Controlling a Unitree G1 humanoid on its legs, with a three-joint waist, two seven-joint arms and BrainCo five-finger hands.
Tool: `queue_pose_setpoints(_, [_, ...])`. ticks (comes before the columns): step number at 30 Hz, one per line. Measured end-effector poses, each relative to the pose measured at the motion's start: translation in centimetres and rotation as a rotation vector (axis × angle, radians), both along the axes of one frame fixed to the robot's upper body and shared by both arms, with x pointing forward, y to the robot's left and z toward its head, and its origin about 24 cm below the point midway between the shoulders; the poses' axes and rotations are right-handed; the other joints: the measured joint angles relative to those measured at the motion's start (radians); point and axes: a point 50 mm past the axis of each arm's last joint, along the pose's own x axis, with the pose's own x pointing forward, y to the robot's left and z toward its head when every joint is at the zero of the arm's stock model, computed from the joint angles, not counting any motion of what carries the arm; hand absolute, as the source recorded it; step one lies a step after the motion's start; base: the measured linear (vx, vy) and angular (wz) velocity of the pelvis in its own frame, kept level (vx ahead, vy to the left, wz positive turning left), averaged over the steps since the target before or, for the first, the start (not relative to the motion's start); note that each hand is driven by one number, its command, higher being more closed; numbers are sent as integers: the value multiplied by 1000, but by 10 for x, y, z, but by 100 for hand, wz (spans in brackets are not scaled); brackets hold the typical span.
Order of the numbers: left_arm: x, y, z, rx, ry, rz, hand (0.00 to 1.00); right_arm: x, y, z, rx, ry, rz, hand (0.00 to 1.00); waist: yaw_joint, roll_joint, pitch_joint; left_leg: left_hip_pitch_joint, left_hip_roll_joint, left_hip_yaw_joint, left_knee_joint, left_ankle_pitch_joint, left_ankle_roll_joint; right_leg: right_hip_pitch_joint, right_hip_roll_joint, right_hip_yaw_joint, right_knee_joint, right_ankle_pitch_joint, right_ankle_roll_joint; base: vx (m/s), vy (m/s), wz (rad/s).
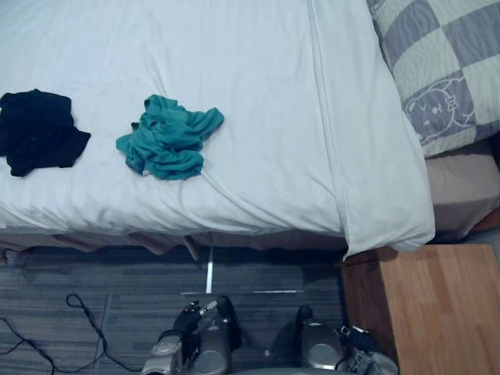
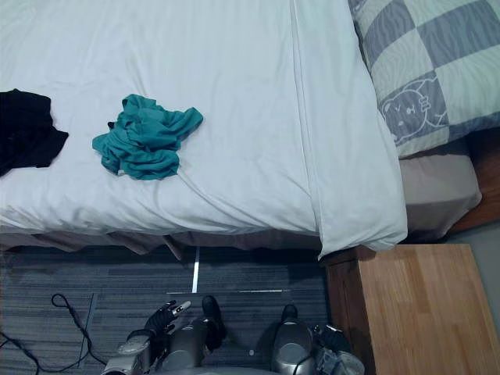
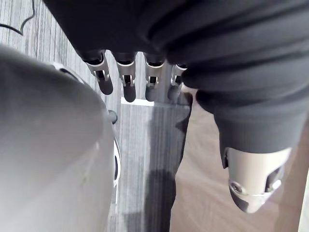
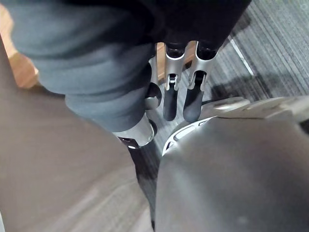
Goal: Tidy the bed and pick cloth on bed and put in laundry
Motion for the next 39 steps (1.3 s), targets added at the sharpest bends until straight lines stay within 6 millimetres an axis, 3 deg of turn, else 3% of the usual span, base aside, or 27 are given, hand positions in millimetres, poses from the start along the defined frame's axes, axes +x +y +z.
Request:
queue_pose_setpoints(4, [-4,9,-1,57,16,83,0,-6,-5,-3,-45,57,131,0,1,5,-10,-55,50,-2,245,-22,-16,112,-25,-35,-45,10,13,24,96,17])
queue_pose_setpoints(5, [-9,11,-3,60,40,109,0,-8,-9,-3,-58,71,146,0,2,6,-23,-67,84,4,295,-65,21,117,-32,-35,-45,13,17,-17,118,-4])
queue_pose_setpoints(6, [-12,13,-4,69,52,117,0,-10,-11,-3,-61,81,148,0,1,13,-29,-60,114,0,295,-71,28,127,-37,-35,-46,15,20,17,193,0])
queue_pose_setpoints(7, [-22,16,-8,77,97,136,0,-14,-16,-4,-71,104,156,0,-7,21,-43,-42,186,-35,227,-68,23,144,-61,-35,-56,22,42,43,185,7])
queue_pose_setpoints(9, [-23,19,-8,93,102,140,0,-15,-19,-4,-79,113,159,0,-7,19,-44,-45,244,-95,143,-56,6,145,-94,-32,-54,23,69,54,289,18])
queue_pose_setpoints(11, [-26,26,-7,136,112,130,0,-15,-25,-3,-77,131,145,0,-7,19,-48,-53,316,-145,89,-47,4,146,-142,-28,-40,25,134,67,531,22])
queue_pose_setpoints(12, [-30,26,-9,151,134,125,0,-19,-31,-3,-82,150,133,0,-11,26,-59,-33,334,-141,89,-49,0,151,-170,-24,-40,25,139,87,711,12])
queue_pose_setpoints(13, [-33,25,-10,160,146,112,0,-21,-34,-4,-84,160,128,0,-11,27,-64,-22,322,-130,88,-13,-71,160,-199,-18,-44,29,140,114,847,-1])
queue_pose_setpoints(14, [-37,32,-10,189,170,103,0,-25,-28,-7,-75,182,109,0,-6,-20,-75,-29,274,-110,161,-1,-193,174,-276,-4,-55,67,136,116,764,-12])
queue_pose_setpoints(15, [-45,47,-10,235,216,113,0,-29,-19,-11,-53,199,90,0,-2,-75,-84,-35,222,-70,224,-72,-160,166,-346,-18,-74,205,62,106,749,-22])
queue_pose_setpoints(16, [-51,48,-11,236,240,116,0,-29,-19,-11,-51,201,85,0,3,-69,-90,-29,224,-50,229,-85,-142,150,-347,-38,-78,270,-24,97,659,-43])
queue_pose_setpoints(17, [-57,49,-12,237,261,118,0,-26,-19,-11,-52,199,96,0,12,-67,-93,0,228,-12,216,-92,-125,113,-344,-91,-35,307,-111,73,499,-55])
queue_pose_setpoints(18, [-60,49,-13,237,273,113,0,-22,-18,-10,-46,182,112,0,14,-68,-94,28,226,11,189,-86,-117,86,-325,-131,17,283,-94,106,552,-60])
queue_pose_setpoints(19, [-60,46,-13,240,278,60,0,-21,-11,-11,-30,169,148,0,12,-68,-94,77,216,50,117,-67,-98,67,-247,-182,73,202,-3,65,485,-35])
queue_pose_setpoints(20, [-59,43,-14,235,279,13,0,-17,-5,-11,-12,144,169,0,5,-68,-94,97,196,68,53,-42,-83,54,-167,-187,96,135,39,56,435,-14])
queue_pose_setpoints(21, [-53,40,-14,228,270,-25,0,-14,1,-11,0,124,190,0,-3,-68,-94,110,176,72,0,-20,-74,44,-96,-178,94,97,49,43,331,13])
queue_pose_setpoints(22, [-40,33,-12,224,235,-93,0,-6,11,-9,18,90,250,0,-8,-62,-97,126,130,77,-92,32,-49,30,36,-164,18,13,4,89,225,28])
queue_pose_setpoints(23, [-33,29,-11,222,217,-115,0,-5,14,-8,21,81,274,0,-10,-51,-96,119,108,76,-118,52,-35,35,89,-123,-51,3,-58,83,197,55])
queue_pose_setpoints(24, [-27,21,-11,203,200,-126,0,-1,14,-7,24,62,289,0,-26,-33,-102,101,97,57,-134,67,-23,55,118,-83,-114,44,-62,79,182,55])
queue_pose_setpoints(26, [-22,12,-11,198,178,-146,0,9,8,-1,-10,14,326,0,-20,4,-100,101,62,73,-149,75,-15,65,111,-72,-166,85,-55,48,183,16])
queue_pose_setpoints(29, [-24,12,-11,231,164,-166,0,29,17,6,-5,-68,361,0,-9,14,-101,109,57,87,-143,80,-17,68,103,-69,-163,82,-56,-6,41,-8])
queue_pose_setpoints(31, [-16,10,-8,230,110,-178,0,37,26,7,-3,-75,402,0,-3,16,-99,66,71,91,-51,79,-17,67,84,-69,-172,72,-63,-71,-48,11])
queue_pose_setpoints(33, [-7,6,-3,198,45,-194,0,42,33,6,-21,-49,462,0,0,30,-90,-11,139,96,170,73,-19,112,69,-72,-185,88,-56,-77,-47,1])
queue_pose_setpoints(34, [-9,4,-4,187,48,-200,0,42,33,6,-26,-46,457,0,1,29,-87,-12,149,100,189,60,-14,116,63,-68,-183,92,-51,-5,99,-40])
queue_pose_setpoints(35, [-11,2,-6,170,59,-213,0,45,35,7,-25,-52,451,0,-1,43,-88,9,163,101,161,24,-11,115,48,-41,-172,94,-46,-26,171,-61])
queue_pose_setpoints(38, [-11,-7,-7,127,53,-231,0,52,29,10,-63,-55,452,0,-16,47,-90,45,166,9,-11,23,-20,79,5,39,-173,110,-16,7,200,-60])
queue_pose_setpoints(39, [-9,-17,-7,110,38,-262,0,51,24,9,-88,-32,469,0,-29,49,-91,45,174,-72,-53,23,-20,57,-17,75,-170,118,17,29,342,-47])
